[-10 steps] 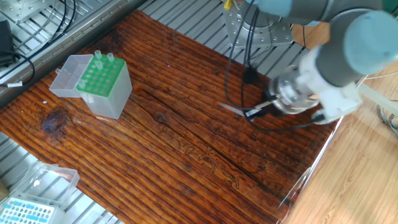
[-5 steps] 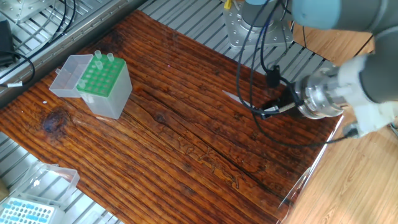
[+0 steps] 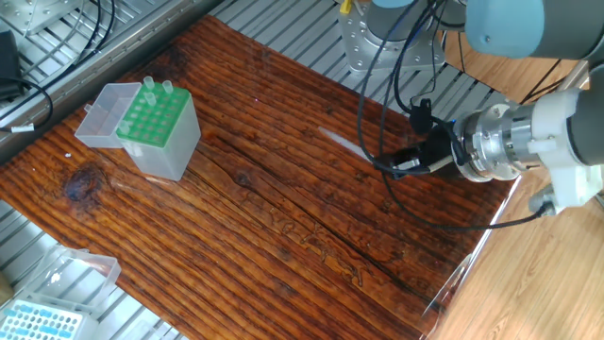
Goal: Insert a large pipette tip into the holder for large pipette tips
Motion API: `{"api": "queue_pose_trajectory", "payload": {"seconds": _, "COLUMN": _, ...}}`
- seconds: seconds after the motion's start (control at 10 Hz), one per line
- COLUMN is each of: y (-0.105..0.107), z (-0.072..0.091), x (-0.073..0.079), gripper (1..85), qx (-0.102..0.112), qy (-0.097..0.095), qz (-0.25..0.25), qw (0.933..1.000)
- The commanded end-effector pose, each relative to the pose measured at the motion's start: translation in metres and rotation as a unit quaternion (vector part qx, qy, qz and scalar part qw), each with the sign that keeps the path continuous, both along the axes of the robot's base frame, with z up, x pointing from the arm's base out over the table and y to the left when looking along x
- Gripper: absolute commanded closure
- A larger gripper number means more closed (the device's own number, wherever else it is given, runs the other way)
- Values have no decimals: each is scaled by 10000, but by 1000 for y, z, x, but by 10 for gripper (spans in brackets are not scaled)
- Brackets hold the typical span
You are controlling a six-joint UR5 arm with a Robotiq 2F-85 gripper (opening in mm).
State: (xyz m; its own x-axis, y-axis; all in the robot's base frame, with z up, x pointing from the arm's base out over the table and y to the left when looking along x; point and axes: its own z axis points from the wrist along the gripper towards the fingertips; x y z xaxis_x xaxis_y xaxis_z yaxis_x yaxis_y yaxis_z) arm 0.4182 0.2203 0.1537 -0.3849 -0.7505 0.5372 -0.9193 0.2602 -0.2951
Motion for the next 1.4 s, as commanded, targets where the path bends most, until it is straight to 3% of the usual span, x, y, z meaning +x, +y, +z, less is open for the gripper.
{"api": "queue_pose_trajectory", "payload": {"seconds": 0.0, "y": 13, "z": -4, "x": 26, "gripper": 847, "qx": 268, "qy": -431, "qz": 260, "qw": 9984}}
{"api": "queue_pose_trajectory", "payload": {"seconds": 0.1, "y": 24, "z": -12, "x": 21, "gripper": 847, "qx": 521, "qy": -362, "qz": 197, "qw": 9978}}
{"api": "queue_pose_trajectory", "payload": {"seconds": 0.2, "y": 32, "z": -11, "x": 18, "gripper": 847, "qx": 639, "qy": -284, "qz": 175, "qw": 9974}}
{"api": "queue_pose_trajectory", "payload": {"seconds": 0.3, "y": 44, "z": 3, "x": 16, "gripper": 847, "qx": 699, "qy": -251, "qz": 86, "qw": 9972}}
{"api": "queue_pose_trajectory", "payload": {"seconds": 0.5, "y": 72, "z": 11, "x": 8, "gripper": 847, "qx": 1135, "qy": -110, "qz": -263, "qw": 9931}}
{"api": "queue_pose_trajectory", "payload": {"seconds": 0.7, "y": 83, "z": 30, "x": 29, "gripper": 847, "qx": 1189, "qy": -270, "qz": -219, "qw": 9923}}
{"api": "queue_pose_trajectory", "payload": {"seconds": 0.9, "y": 87, "z": 23, "x": 41, "gripper": 847, "qx": 1426, "qy": -336, "qz": -272, "qw": 9888}}
{"api": "queue_pose_trajectory", "payload": {"seconds": 1.1, "y": 100, "z": 16, "x": 45, "gripper": 847, "qx": 1706, "qy": -354, "qz": -363, "qw": 9840}}
{"api": "queue_pose_trajectory", "payload": {"seconds": 1.3, "y": 106, "z": 17, "x": 38, "gripper": 847, "qx": 1754, "qy": -261, "qz": -405, "qw": 9833}}
